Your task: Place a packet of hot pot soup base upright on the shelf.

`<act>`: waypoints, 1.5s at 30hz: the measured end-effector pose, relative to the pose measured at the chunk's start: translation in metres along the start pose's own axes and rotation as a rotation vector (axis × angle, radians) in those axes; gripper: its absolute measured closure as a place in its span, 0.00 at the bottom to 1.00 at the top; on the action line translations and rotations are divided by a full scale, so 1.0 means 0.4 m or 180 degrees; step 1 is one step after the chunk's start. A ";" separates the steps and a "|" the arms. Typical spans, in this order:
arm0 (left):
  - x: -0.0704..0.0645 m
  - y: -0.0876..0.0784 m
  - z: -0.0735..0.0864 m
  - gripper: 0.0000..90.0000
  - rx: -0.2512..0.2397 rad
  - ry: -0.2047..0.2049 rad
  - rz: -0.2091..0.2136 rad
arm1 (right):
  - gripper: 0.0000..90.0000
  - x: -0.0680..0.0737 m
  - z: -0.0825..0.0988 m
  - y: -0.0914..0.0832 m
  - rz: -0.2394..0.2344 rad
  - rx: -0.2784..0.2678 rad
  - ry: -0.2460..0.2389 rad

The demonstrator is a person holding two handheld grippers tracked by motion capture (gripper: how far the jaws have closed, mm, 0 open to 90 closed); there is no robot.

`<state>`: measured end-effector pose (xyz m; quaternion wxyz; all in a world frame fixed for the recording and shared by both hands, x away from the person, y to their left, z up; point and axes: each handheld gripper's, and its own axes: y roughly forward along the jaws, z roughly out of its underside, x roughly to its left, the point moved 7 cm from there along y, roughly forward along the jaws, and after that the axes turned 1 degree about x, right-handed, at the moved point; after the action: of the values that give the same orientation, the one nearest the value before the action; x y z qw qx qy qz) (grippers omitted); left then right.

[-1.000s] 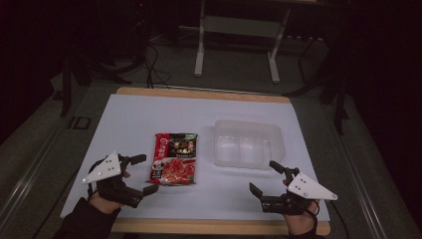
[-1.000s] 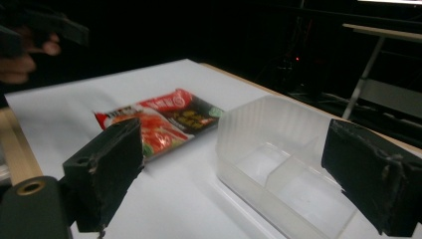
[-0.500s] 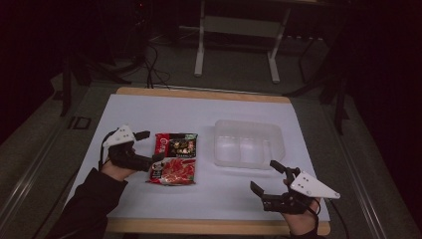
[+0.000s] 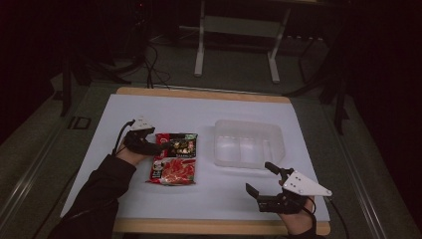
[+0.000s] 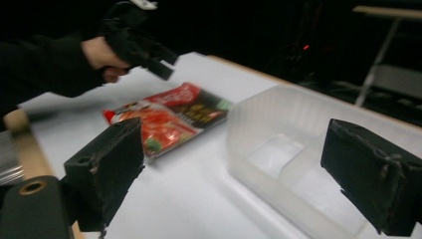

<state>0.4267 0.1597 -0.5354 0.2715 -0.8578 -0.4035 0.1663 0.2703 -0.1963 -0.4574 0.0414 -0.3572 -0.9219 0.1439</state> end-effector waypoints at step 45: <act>0.030 0.063 -0.004 0.95 0.0437 -0.0229 0.0039 | 0.24 -0.016 0.009 -0.003 0.0030 0.0003 0.0160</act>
<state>0.4502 0.1553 -0.5501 0.3140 -0.8330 -0.3954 0.2260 0.2735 -0.2023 -0.4603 0.0641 -0.3650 -0.9189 0.1354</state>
